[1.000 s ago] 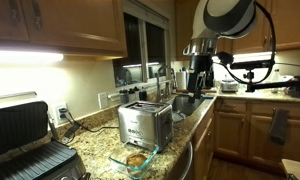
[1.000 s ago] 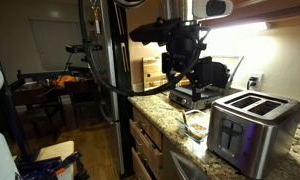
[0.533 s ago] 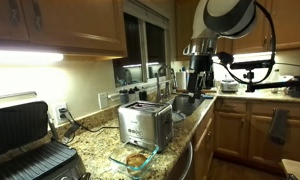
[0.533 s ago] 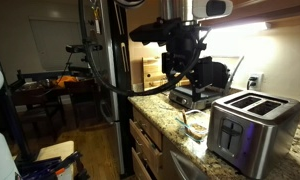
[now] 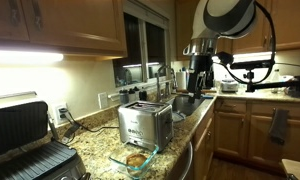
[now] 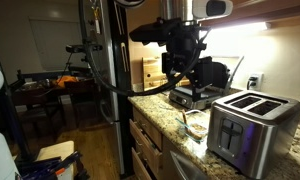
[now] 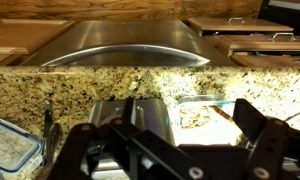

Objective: Put a slice of toast in the toaster

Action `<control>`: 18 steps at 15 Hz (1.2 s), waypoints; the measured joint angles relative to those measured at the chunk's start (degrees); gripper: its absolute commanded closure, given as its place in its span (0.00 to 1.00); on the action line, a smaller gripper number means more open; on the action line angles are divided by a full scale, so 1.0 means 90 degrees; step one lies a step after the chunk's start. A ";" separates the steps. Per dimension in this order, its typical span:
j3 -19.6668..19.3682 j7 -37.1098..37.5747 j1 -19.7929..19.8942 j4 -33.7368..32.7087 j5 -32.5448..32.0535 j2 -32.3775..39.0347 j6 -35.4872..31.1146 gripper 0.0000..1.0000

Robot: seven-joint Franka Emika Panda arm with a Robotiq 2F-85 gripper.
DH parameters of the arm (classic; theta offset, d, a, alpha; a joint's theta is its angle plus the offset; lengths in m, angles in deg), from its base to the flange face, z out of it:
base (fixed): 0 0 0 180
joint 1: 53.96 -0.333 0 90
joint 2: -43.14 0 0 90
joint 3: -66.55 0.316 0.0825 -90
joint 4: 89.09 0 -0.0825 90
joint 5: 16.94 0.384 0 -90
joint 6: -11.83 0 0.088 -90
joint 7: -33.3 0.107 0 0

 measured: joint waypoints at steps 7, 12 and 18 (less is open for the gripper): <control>0.0072 0.0000 0.0000 0.0000 0.0000 0.0016 0.0000 0.00; 0.0142 0.0000 0.0000 -0.0001 0.0000 0.0082 0.0000 0.00; 0.0262 0.0000 -0.0002 -0.0062 0.0000 0.0265 0.0000 0.00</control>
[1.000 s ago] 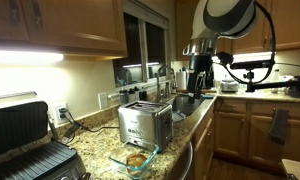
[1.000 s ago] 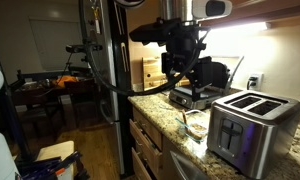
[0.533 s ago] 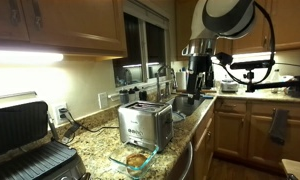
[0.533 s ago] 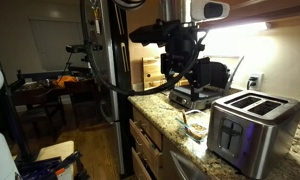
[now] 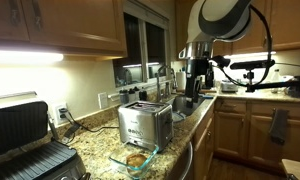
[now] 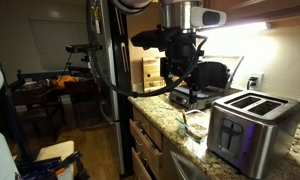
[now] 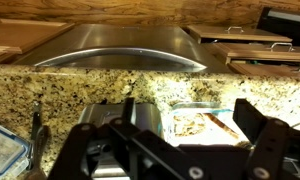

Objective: Put a slice of toast in the toaster

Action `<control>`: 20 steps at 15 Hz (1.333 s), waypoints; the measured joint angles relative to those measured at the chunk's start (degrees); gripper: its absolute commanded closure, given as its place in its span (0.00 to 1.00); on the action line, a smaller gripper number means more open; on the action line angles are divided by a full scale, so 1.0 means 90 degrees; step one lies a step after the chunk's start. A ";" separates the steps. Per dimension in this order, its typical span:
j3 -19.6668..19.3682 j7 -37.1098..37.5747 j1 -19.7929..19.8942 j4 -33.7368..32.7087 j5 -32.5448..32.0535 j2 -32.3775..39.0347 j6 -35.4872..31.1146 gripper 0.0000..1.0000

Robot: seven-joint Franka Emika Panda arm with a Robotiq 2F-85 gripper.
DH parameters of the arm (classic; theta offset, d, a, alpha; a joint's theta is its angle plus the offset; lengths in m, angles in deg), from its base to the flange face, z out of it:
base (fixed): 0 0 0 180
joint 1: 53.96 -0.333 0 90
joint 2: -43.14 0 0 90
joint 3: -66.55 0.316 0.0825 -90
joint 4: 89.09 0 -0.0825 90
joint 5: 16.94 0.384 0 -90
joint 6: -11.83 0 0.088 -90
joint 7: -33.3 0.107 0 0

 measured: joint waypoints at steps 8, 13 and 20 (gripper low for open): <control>0.0229 0.0000 -0.0011 -0.0124 0.0000 0.0162 0.0000 0.00; 0.0398 0.0000 -0.0032 -0.0209 0.0000 0.0301 -0.0003 0.00; 0.0646 0.0000 -0.0088 -0.0427 -0.0003 0.0624 -0.0007 0.00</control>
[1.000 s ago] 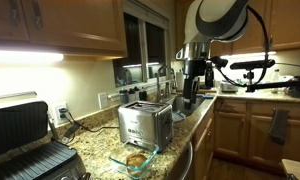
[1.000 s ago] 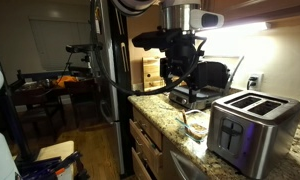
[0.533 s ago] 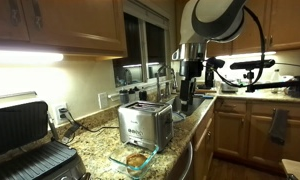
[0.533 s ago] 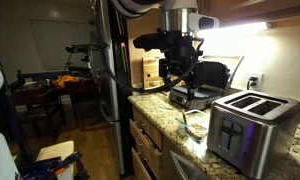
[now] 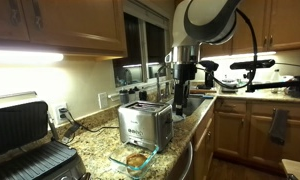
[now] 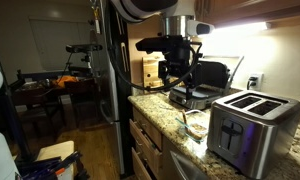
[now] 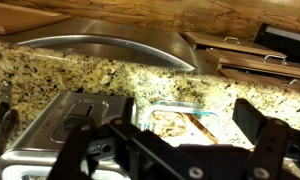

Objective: Put a slice of toast in the toaster

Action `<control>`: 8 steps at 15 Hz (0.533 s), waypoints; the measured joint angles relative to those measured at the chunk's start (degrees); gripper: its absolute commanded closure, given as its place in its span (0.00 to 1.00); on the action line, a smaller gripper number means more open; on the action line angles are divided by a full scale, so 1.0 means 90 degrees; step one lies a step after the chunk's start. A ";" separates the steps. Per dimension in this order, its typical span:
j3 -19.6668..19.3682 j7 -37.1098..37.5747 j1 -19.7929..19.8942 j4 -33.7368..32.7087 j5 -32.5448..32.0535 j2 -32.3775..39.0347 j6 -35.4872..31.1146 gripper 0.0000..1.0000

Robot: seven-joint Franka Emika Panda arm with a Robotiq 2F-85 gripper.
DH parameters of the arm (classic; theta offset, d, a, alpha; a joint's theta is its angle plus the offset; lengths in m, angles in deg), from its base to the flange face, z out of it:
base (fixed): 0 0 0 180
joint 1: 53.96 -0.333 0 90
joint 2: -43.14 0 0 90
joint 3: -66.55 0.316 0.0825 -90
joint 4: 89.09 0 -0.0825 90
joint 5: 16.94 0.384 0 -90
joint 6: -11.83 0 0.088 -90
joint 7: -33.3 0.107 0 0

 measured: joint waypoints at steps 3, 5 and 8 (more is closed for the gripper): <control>0.0124 0.0000 -0.0003 -0.0100 -0.0012 0.0167 -0.0003 0.00; 0.0191 0.0000 -0.0005 -0.0180 -0.0026 0.0274 -0.0004 0.00; 0.0264 -0.0002 -0.0010 -0.0298 -0.0044 0.0416 -0.0003 0.00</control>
